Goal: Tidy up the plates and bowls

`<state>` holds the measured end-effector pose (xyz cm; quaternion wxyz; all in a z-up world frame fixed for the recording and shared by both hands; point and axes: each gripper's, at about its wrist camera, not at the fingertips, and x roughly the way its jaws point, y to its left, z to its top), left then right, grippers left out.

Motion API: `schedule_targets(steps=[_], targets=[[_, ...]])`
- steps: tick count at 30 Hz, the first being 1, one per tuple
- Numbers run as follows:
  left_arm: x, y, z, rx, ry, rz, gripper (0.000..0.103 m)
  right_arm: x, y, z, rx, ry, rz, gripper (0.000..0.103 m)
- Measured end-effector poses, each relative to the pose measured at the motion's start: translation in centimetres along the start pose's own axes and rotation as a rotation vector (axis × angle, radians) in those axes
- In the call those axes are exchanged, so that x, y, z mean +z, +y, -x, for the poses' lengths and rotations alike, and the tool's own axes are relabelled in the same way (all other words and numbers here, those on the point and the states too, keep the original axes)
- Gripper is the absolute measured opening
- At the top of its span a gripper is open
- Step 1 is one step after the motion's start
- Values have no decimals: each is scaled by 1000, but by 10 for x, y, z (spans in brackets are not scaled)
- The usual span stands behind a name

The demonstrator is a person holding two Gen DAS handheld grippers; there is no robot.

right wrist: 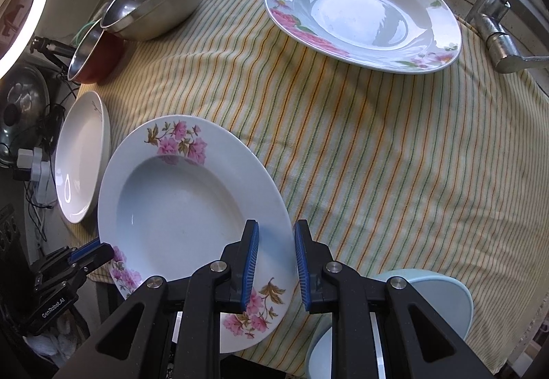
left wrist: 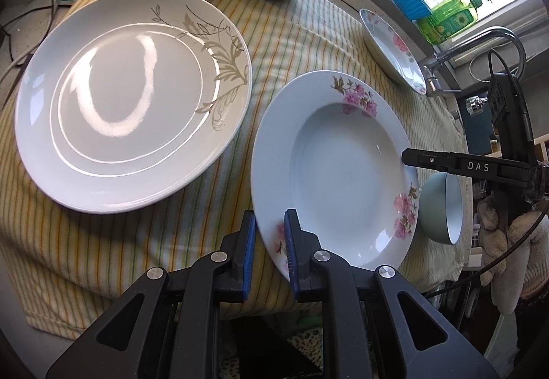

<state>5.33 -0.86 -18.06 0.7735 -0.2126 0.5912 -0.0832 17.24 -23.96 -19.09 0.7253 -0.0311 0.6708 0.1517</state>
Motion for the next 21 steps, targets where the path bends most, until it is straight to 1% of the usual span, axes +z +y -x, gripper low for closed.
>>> schedule_targets(steps=[13, 21], targets=[[1, -1, 0, 2, 2, -7, 15, 1, 2, -2, -3, 4, 0, 20], [1, 0, 4, 21, -7, -16, 14, 2, 0, 4, -16, -18, 1, 21]])
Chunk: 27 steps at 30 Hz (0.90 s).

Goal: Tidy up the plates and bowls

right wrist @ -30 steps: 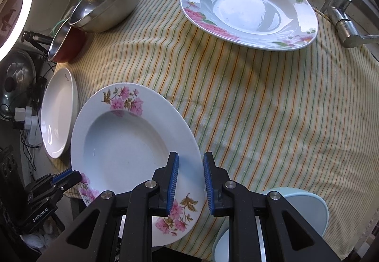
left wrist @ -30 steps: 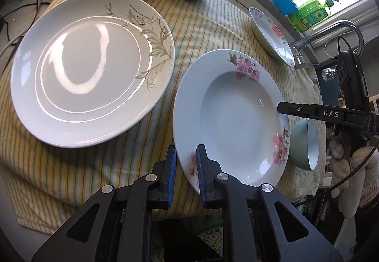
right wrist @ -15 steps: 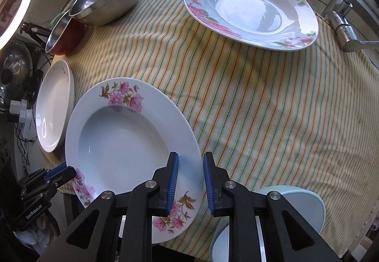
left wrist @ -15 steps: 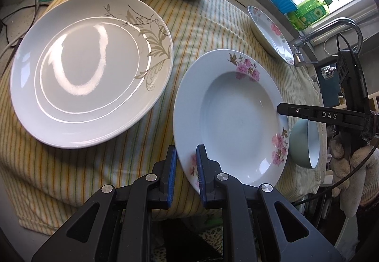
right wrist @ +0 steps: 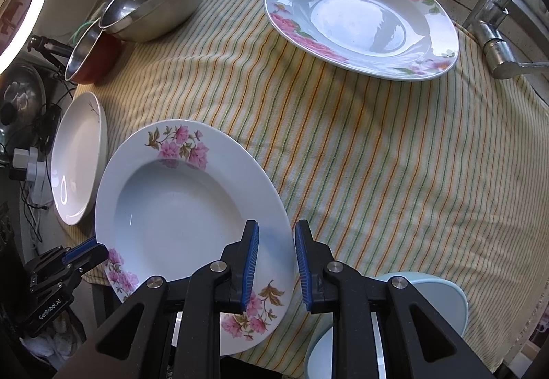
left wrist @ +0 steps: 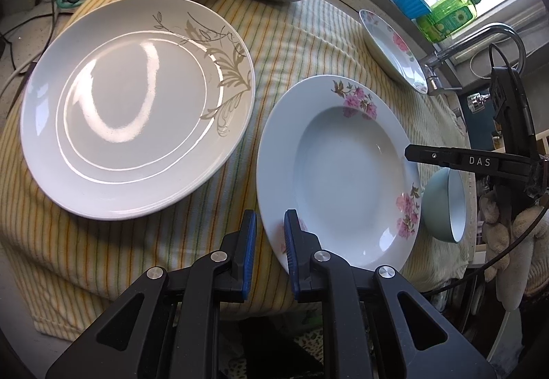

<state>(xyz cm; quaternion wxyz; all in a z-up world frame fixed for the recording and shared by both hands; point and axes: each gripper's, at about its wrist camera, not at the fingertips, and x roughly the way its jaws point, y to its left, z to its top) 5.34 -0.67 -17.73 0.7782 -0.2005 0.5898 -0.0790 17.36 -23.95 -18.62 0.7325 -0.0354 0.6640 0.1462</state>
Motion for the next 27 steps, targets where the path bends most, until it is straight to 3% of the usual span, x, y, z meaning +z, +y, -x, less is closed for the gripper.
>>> schedule_targets(steps=[9, 22, 27], targets=[[2, 1, 15, 18, -39, -20, 14, 2, -6, 19, -8, -55, -15, 21], [14, 10, 40, 25, -115, -16, 14, -6, 9, 68, -24, -252, 25, 28], [17, 21, 51, 35, -139, 1, 14, -8, 22, 76, 22, -334, 2, 34]])
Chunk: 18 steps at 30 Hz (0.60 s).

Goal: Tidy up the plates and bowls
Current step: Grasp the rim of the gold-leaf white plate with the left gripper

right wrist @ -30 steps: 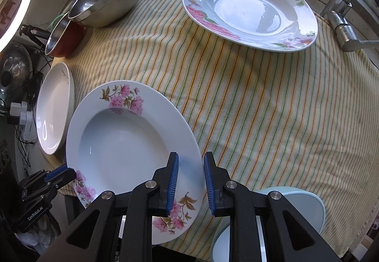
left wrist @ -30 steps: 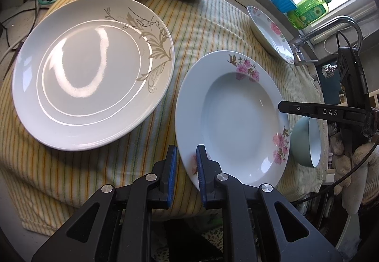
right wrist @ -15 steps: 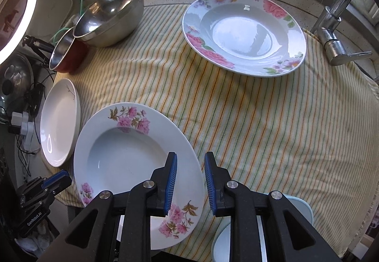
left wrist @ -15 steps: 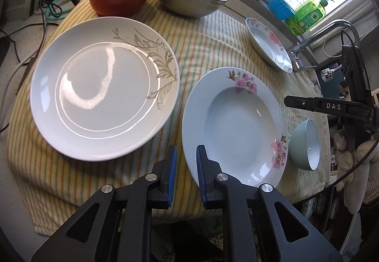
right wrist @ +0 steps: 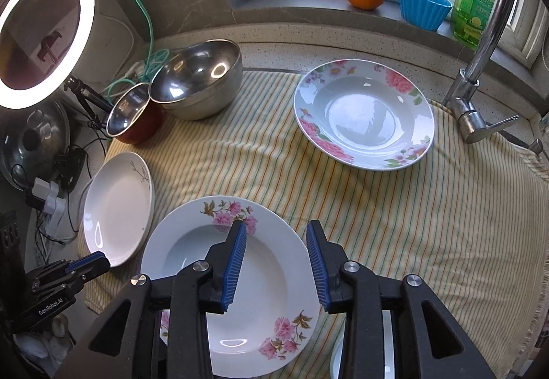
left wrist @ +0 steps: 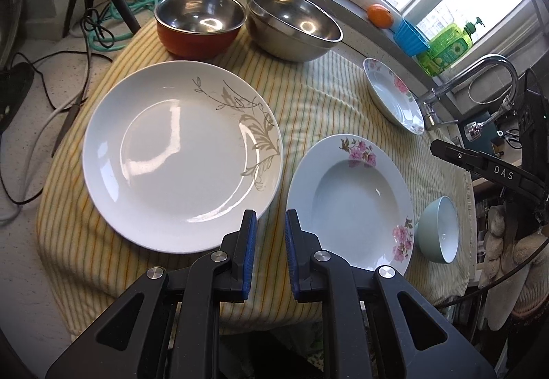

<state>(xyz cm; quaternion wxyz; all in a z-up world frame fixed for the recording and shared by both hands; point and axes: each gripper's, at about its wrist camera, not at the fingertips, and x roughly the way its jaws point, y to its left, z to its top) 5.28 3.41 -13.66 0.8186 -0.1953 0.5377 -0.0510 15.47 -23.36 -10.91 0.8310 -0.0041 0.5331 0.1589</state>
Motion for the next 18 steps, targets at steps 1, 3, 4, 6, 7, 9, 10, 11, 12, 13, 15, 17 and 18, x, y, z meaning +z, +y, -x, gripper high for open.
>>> schedule_targets(steps=[1, 3, 4, 6, 7, 9, 10, 11, 12, 13, 15, 17, 18], targets=[[0, 2, 2, 2, -5, 4, 14, 0, 1, 1, 8, -15, -6, 34], [1, 7, 6, 9, -17, 13, 15, 0, 4, 7, 13, -45, -5, 36], [1, 10, 9, 12, -22, 15, 15, 0, 7, 9, 12, -60, 1, 37], [3, 16, 13, 16, -32, 23, 15, 0, 12, 13, 27, -84, 15, 42], [3, 19, 14, 21, -36, 27, 15, 0, 15, 16, 24, -95, 16, 46], [4, 25, 18, 30, -46, 33, 16, 1, 21, 20, 16, -119, 14, 48], [5, 28, 19, 34, -51, 37, 17, 1, 24, 22, 9, -128, 12, 48], [6, 32, 21, 38, -56, 41, 20, 2, 27, 23, -1, -132, 11, 49], [7, 35, 23, 43, -61, 43, 23, 2, 30, 23, -7, -131, 12, 52], [8, 39, 25, 49, -66, 44, 25, 2, 33, 23, -6, -130, 14, 57], [11, 46, 29, 62, -79, 50, 32, 2, 40, 21, 1, -136, 16, 62], [13, 55, 32, 74, -91, 57, 37, 1, 49, 18, 2, -132, 29, 62], [14, 59, 34, 81, -97, 63, 38, 0, 53, 16, 13, -128, 33, 62]])
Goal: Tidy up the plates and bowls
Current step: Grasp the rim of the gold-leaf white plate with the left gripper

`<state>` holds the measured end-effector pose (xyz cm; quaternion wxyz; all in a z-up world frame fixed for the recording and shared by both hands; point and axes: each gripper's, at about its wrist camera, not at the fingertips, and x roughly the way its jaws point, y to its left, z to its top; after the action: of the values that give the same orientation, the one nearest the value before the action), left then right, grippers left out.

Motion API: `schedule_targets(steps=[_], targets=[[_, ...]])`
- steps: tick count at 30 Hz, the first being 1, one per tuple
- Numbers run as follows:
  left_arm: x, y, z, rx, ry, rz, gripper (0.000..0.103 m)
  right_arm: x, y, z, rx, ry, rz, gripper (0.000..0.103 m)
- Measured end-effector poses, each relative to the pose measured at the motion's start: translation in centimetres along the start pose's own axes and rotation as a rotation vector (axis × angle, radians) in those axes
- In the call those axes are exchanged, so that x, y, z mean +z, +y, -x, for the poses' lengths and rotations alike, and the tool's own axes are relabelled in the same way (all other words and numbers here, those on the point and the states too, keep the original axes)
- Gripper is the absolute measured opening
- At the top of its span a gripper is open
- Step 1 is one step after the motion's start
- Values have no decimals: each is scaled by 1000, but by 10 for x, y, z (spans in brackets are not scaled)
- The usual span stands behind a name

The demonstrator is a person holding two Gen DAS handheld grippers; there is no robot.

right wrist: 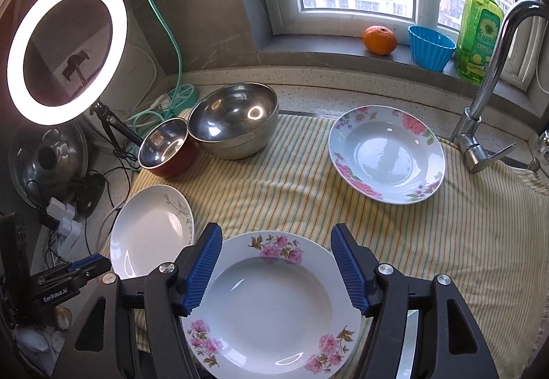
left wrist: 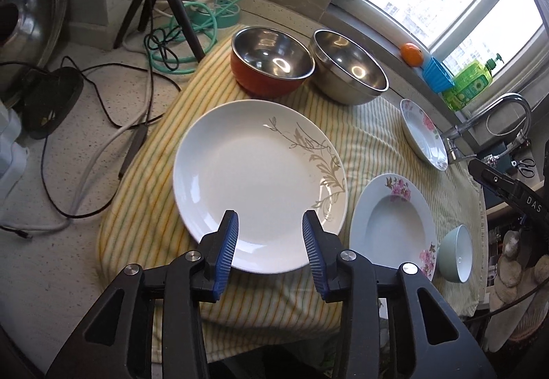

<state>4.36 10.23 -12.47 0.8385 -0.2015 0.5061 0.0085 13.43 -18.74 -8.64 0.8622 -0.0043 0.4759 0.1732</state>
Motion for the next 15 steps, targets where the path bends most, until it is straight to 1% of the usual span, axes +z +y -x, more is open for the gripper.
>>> schedule_targets(steps=[5, 8, 12, 14, 15], targets=[[9, 27, 3, 27, -19, 34, 38, -5, 24, -14, 44, 26, -2, 62], [13, 41, 2, 43, -23, 51, 38, -7, 39, -26, 50, 49, -1, 62], [13, 55, -4, 44, -12, 74, 38, -6, 54, -45, 67, 84, 6, 62], [13, 60, -7, 41, -6, 80, 38, -4, 59, -54, 61, 97, 18, 62], [13, 62, -8, 43, -5, 82, 38, -3, 62, -59, 59, 104, 22, 60]])
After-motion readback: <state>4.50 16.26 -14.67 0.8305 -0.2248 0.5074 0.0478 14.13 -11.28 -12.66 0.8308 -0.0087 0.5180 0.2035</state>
